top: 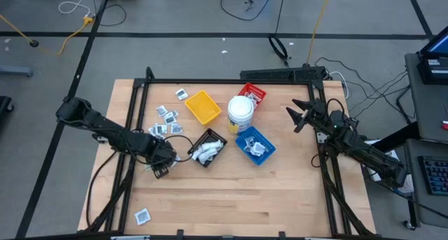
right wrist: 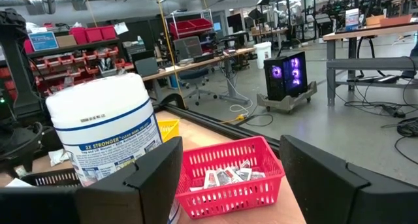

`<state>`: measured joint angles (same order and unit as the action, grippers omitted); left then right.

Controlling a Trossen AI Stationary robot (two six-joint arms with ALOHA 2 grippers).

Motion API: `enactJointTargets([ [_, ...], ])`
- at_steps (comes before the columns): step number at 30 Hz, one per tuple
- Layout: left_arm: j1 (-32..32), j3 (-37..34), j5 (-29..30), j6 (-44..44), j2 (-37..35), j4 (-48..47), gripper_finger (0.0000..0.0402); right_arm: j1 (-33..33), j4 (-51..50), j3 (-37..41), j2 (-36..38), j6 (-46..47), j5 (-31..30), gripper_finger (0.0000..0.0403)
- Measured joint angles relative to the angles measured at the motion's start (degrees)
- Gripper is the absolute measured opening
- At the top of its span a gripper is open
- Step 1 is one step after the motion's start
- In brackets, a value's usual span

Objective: Pick & Place First Aid Supplies
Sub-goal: Put the bandage pack into the black bin

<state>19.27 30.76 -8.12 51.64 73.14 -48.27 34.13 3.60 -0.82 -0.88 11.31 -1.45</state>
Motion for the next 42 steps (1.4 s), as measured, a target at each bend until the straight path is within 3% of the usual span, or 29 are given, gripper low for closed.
enactJointTargets([
  [4,0.04,0.0,-0.58,0.35,0.0,0.46,0.0032,0.0,0.0,0.0,0.0,0.0,0.02,0.0254],
  [6,0.04,0.0,-0.88,1.16,-0.04,0.57,0.0011,0.0,0.01,0.02,0.0,-0.01,0.0,0.0254],
  [11,0.1,1.19,-4.09,1.66,-2.21,-1.77,0.0005,0.0,0.0,0.01,0.0,0.0,0.02,0.0254],
  [20,-0.66,8.95,-3.98,0.96,-8.32,-13.88,0.0003,0.0,0.0,0.0,0.0,-0.01,0.0,0.0254],
  [29,-0.89,18.09,-2.32,1.01,-9.48,-23.72,0.0001,0.0,0.0,0.01,0.0,-0.01,0.02,0.0254],
  [35,-5.34,21.86,-3.51,-2.32,-2.61,-23.37,0.0001,0.0,0.0,0.0,0.0,0.0,0.02,0.0254],
  [42,-11.97,31.19,-3.65,-9.23,6.75,-23.28,0.0,0.0,0.0,0.01,0.0,-0.01,0.0,0.0254],
])
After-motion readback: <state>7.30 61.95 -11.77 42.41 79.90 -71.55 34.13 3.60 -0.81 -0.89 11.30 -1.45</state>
